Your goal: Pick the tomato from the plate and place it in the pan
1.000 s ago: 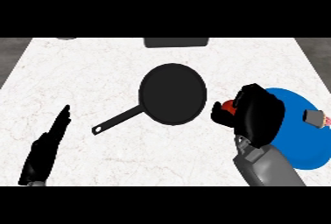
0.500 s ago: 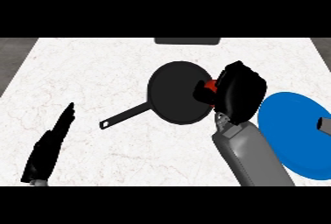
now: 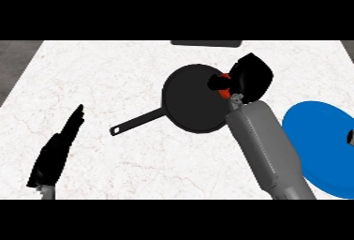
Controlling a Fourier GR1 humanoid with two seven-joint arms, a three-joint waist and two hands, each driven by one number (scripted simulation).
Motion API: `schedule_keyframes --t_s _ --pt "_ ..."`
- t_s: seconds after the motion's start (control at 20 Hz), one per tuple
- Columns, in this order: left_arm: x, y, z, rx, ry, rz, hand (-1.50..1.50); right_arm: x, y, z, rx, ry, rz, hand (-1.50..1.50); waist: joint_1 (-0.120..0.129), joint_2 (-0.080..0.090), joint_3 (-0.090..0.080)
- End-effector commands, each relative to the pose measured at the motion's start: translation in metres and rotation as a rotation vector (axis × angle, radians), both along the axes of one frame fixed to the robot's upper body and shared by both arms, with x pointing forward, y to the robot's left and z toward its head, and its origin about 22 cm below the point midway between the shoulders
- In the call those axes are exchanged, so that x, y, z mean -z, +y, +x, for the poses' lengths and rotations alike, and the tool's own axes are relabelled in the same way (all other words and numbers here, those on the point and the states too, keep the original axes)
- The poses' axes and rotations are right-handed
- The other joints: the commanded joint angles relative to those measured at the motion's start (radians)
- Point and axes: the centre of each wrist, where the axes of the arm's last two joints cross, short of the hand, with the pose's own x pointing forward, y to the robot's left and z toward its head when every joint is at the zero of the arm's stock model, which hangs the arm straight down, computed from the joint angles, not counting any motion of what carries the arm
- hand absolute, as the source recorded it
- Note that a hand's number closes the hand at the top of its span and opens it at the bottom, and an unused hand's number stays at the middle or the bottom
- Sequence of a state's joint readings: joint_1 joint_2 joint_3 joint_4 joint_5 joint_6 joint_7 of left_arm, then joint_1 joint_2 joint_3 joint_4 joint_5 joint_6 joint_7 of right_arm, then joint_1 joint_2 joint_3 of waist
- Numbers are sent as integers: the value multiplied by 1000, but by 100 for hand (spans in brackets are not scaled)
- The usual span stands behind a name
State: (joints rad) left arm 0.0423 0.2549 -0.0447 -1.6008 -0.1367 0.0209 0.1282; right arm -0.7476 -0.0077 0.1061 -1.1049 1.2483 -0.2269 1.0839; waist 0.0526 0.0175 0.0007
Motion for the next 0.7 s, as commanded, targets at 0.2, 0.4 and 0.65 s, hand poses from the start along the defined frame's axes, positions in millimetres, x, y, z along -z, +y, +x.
schedule_keyframes --t_s 0.2,0.4,0.65 --pt "-7 -16 10 32 -3 -17 0 44 -9 34 45 145 203 150 33 12 2" --pt "3 -7 9 45 -6 7 0 46 -30 34 190 59 519 -150 48 20 3" --pt "5 -22 3 59 -16 -6 0 49 -29 37 187 -171 589 -150 56 16 3"
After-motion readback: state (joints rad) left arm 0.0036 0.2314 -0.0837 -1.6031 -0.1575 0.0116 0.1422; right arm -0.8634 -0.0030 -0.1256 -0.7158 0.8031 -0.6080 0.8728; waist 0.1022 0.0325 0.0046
